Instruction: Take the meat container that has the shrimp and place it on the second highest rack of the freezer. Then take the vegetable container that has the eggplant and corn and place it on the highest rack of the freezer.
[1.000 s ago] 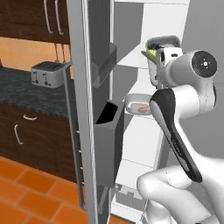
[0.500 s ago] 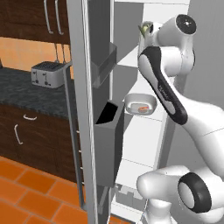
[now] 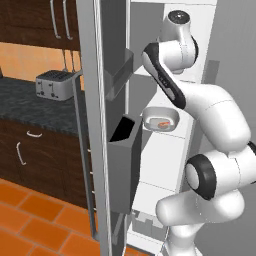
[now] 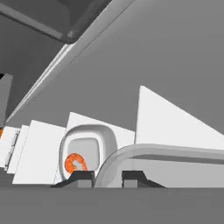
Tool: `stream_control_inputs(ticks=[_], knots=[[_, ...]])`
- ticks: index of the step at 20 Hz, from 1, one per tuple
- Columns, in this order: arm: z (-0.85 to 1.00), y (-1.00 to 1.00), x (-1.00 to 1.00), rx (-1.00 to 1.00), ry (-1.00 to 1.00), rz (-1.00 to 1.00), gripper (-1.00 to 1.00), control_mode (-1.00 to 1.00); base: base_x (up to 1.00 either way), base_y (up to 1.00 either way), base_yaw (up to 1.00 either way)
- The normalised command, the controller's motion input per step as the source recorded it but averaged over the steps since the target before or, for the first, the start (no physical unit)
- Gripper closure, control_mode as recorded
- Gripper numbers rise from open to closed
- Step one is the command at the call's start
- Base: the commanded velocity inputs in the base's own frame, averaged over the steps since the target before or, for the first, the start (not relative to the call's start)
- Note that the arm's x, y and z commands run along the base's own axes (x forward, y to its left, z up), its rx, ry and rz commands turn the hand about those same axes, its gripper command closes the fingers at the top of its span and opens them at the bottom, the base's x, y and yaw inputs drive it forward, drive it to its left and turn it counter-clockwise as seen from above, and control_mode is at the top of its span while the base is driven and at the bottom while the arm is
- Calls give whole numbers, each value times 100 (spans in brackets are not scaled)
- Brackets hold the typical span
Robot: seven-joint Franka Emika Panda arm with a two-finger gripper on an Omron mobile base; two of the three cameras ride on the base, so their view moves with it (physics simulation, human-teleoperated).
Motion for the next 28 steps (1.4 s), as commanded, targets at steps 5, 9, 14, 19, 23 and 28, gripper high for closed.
stream_control_inputs(ticks=[5, 9, 14, 19, 23, 28], knots=[[-17, -49, 74, 6, 0, -12, 100, -100, 0, 0, 0], [-2, -64, 92, 16, 1, -4, 100, -100, 0, 0, 0], [-44, -39, 80, 4, 0, 0, 100, -100, 0, 0, 0], [-34, 0, 1, -8, -15, 0, -100, -100, 0, 0, 0], [-11, 8, 0, -14, -35, 0, -100, -100, 0, 0, 0], [31, 55, -23, -12, -39, 5, -100, -100, 0, 0, 0]])
